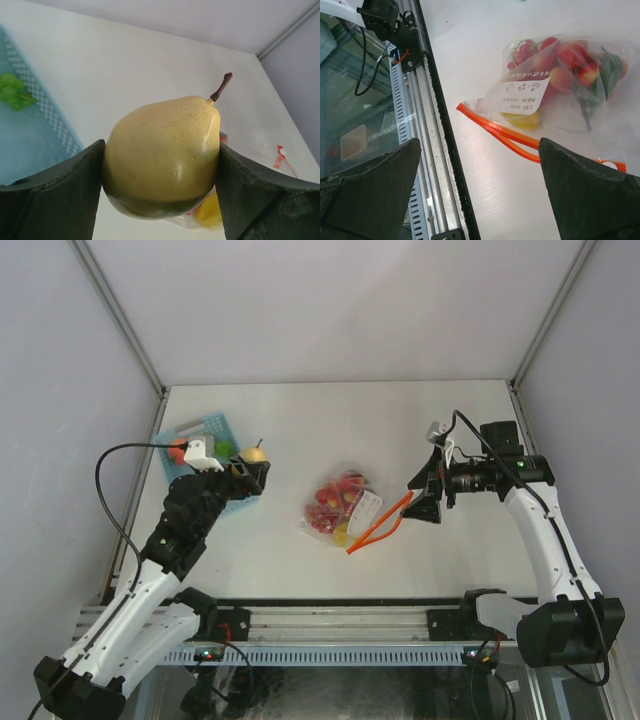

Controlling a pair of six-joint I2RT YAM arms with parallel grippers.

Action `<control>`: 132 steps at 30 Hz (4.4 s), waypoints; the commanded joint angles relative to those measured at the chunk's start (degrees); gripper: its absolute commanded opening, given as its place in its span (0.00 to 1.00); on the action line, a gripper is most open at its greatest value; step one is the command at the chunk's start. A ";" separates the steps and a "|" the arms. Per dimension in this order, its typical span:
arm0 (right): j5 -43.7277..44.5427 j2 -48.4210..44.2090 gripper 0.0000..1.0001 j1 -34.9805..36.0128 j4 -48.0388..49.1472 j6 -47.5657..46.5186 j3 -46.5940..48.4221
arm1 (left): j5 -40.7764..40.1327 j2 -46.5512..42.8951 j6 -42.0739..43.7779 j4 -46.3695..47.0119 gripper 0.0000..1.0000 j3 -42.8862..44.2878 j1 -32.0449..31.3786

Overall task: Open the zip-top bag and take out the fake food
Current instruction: Place the fake fruit in the bin, then pick up the fake fruit from the zipper food storage bag.

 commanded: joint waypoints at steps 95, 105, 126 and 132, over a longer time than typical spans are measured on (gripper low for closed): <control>-0.22 -4.33 1.00 -1.03 2.64 -2.55 -3.00 | -17.21 52.29 13.02 -26.97 0.95 36.85 33.12; -2.76 -6.90 1.00 -0.89 2.95 -11.53 -2.65 | -11.54 34.82 10.81 -16.49 1.00 24.22 33.18; 3.40 -12.39 0.71 6.91 1.73 -56.02 -17.67 | 17.12 5.00 -7.27 -0.49 0.78 2.02 32.18; 9.76 -12.15 0.35 11.34 10.62 -54.97 -22.39 | 14.04 1.50 -8.92 -0.27 0.61 -1.90 22.44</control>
